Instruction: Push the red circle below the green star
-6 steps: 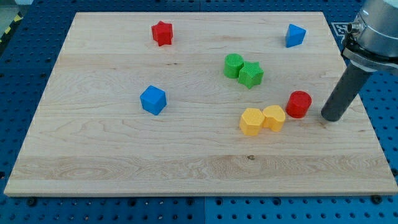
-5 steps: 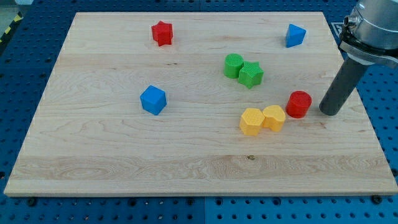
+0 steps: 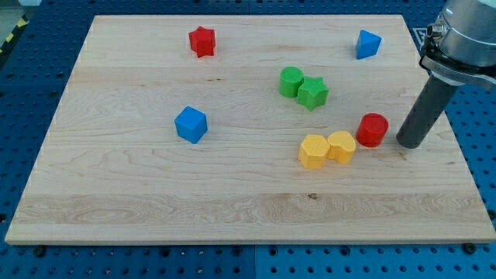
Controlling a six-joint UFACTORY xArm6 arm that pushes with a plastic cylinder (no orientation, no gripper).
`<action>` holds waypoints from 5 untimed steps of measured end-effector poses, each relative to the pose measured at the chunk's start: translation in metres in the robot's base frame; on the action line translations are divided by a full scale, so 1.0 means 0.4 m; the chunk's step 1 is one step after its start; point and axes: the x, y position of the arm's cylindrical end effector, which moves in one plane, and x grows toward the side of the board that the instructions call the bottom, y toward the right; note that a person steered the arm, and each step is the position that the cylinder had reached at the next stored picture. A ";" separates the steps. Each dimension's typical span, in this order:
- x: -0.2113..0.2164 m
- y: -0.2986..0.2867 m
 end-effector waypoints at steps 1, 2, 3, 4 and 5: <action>0.000 -0.018; -0.001 -0.057; -0.015 -0.104; -0.076 -0.168; -0.096 -0.227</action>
